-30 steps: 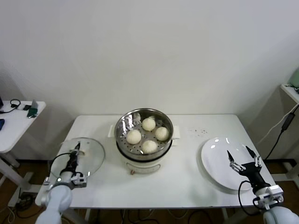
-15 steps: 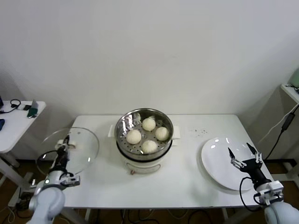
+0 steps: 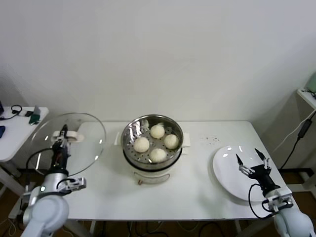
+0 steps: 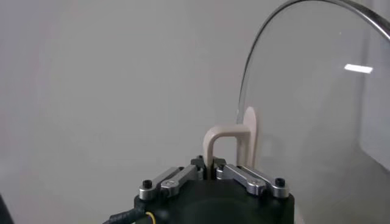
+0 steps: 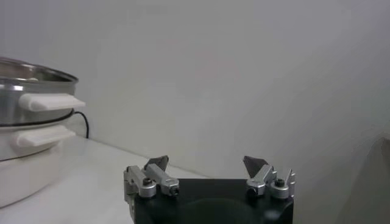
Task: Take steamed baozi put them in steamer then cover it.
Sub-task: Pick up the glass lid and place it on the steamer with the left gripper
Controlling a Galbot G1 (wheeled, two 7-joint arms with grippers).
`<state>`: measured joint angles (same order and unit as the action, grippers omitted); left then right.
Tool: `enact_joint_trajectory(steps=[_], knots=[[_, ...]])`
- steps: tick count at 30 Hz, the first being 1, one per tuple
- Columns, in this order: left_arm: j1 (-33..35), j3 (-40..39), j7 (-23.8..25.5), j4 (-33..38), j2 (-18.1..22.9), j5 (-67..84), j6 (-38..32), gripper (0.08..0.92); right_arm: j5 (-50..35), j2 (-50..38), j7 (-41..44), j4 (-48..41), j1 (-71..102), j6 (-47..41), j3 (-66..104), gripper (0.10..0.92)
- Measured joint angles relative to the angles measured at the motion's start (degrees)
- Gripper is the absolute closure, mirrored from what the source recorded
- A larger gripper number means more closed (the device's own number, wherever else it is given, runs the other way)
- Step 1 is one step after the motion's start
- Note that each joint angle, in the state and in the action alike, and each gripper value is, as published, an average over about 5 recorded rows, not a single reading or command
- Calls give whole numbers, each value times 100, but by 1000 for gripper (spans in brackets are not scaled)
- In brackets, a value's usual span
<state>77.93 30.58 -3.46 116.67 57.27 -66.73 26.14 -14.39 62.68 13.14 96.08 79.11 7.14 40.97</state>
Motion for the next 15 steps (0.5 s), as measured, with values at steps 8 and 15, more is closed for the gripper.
enact_joint_trajectory(steps=[8, 15], knots=[[-625, -1097, 197, 348, -504, 334, 860, 842, 213, 161, -11, -144, -247, 57, -254, 203], [-1587, -2227, 646, 273, -419, 111, 1338, 842, 388, 371, -12, -250, -390, 124, -354, 203]])
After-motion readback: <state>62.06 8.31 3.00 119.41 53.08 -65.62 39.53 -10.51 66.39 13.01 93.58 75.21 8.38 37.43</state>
